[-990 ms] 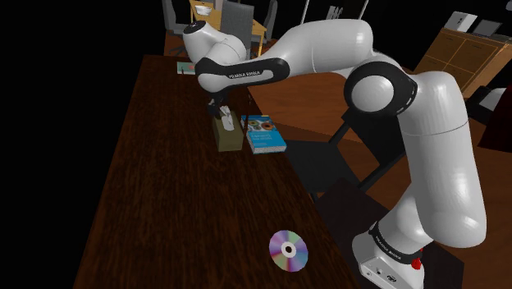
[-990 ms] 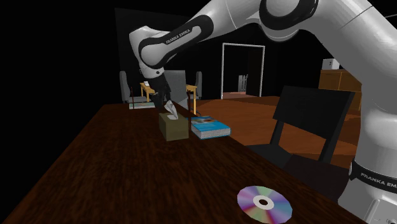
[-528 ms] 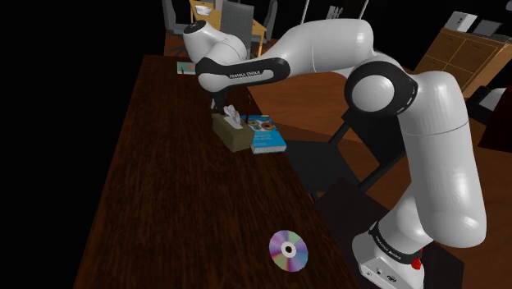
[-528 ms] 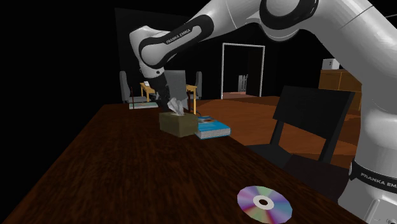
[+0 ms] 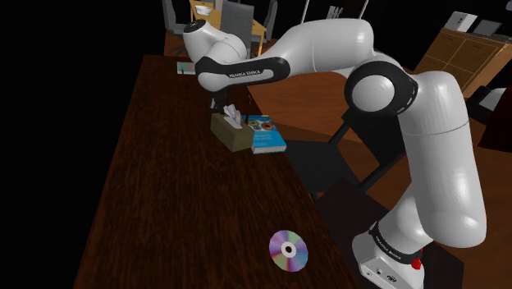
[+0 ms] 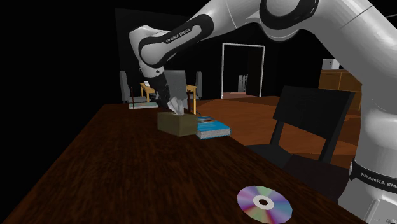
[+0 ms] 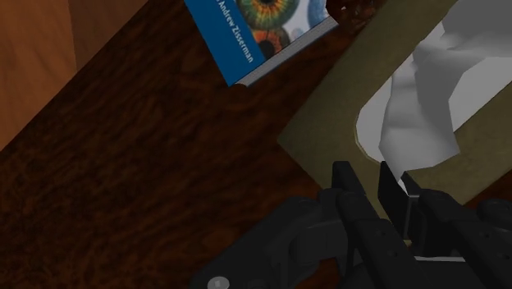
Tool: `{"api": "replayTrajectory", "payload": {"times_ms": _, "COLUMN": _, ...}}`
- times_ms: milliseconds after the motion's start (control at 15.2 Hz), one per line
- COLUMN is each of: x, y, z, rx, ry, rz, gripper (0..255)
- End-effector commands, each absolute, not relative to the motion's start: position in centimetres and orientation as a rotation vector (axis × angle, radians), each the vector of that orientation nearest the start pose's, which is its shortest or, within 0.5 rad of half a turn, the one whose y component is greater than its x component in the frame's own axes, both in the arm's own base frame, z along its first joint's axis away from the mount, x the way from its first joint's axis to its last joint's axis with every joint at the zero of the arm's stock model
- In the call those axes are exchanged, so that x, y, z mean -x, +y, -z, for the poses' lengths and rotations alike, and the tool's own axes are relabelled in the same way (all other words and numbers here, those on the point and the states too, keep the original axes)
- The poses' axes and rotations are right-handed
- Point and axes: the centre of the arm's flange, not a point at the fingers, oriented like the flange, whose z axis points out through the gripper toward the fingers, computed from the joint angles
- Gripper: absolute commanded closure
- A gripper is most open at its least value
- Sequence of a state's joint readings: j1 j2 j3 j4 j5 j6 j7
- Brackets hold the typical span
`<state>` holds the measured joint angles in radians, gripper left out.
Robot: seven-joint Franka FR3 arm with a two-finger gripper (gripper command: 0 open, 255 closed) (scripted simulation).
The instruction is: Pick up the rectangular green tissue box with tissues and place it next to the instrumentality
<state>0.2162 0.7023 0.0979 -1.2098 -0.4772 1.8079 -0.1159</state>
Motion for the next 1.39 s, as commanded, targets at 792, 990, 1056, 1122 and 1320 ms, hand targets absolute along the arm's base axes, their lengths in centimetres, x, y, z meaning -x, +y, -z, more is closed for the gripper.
{"api": "replayTrajectory", "payload": {"times_ms": 792, "x": -71.7, "y": 17.2, "z": -43.0, "rx": 3.410, "ry": -0.957, "rz": -0.111, "gripper": 255}}
{"api": "replayTrajectory", "payload": {"times_ms": 990, "x": -68.4, "y": 19.2, "z": -44.1, "rx": 3.410, "ry": -0.957, "rz": -0.111, "gripper": 255}}
{"api": "replayTrajectory", "payload": {"times_ms": 1056, "x": -67.4, "y": 19.9, "z": -44.5, "rx": 3.410, "ry": -0.957, "rz": -0.111, "gripper": 255}}
{"api": "replayTrajectory", "payload": {"times_ms": 1122, "x": -66.3, "y": 20.6, "z": -44.9, "rx": 3.410, "ry": -0.957, "rz": -0.111, "gripper": 255}}
{"api": "replayTrajectory", "payload": {"times_ms": 1320, "x": -63.0, "y": 22.6, "z": -45.9, "rx": 3.410, "ry": -0.957, "rz": -0.111, "gripper": 255}}
